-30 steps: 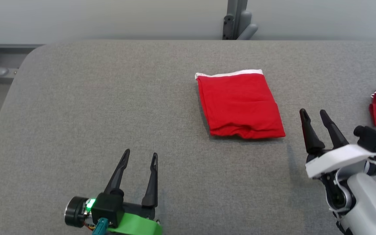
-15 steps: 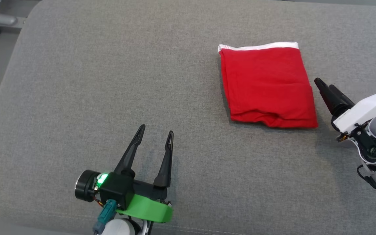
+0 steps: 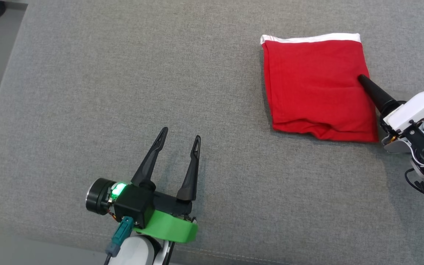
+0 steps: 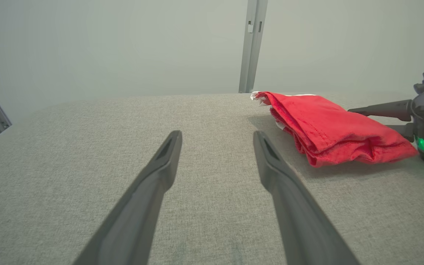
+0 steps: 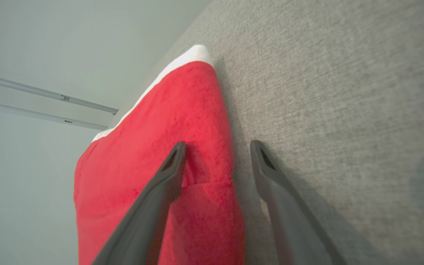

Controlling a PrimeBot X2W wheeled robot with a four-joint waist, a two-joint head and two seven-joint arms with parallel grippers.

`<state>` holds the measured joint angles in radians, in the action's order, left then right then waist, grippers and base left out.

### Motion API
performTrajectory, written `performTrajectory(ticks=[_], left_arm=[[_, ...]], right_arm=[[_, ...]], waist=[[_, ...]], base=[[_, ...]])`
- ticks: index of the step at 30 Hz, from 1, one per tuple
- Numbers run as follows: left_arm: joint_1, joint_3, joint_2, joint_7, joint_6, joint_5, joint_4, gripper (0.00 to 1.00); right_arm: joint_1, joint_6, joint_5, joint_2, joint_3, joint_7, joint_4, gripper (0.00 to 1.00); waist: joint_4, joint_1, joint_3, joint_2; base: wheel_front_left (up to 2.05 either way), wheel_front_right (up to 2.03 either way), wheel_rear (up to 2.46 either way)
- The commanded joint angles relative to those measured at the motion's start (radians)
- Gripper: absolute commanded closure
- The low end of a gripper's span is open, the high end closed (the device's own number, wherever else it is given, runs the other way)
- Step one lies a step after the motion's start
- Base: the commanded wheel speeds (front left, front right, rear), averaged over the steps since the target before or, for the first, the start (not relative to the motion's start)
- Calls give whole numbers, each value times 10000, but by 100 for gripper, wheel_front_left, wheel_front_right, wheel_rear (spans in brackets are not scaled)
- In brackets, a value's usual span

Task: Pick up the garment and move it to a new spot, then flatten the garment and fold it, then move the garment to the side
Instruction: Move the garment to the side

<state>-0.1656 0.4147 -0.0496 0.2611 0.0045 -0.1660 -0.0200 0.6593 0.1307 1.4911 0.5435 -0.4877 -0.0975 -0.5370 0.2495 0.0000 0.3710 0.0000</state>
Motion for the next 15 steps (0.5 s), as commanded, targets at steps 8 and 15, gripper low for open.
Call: performTrajectory(ticks=[8, 15], left_arm=[[-57, -171, -23, 32, -114, 298, -34, 0], [88, -406, -23, 32, -258, 575, -66, 0]], right_arm=[[-7, -3, 127, -210, -237, 301, -24, 100], [-137, -3, -95, -16, -511, 788, 461, 100]], waist=[[-301, 0, -3, 0], [-1179, 0, -211, 0]], base=[[0, 0, 0], [0, 0, 0]])
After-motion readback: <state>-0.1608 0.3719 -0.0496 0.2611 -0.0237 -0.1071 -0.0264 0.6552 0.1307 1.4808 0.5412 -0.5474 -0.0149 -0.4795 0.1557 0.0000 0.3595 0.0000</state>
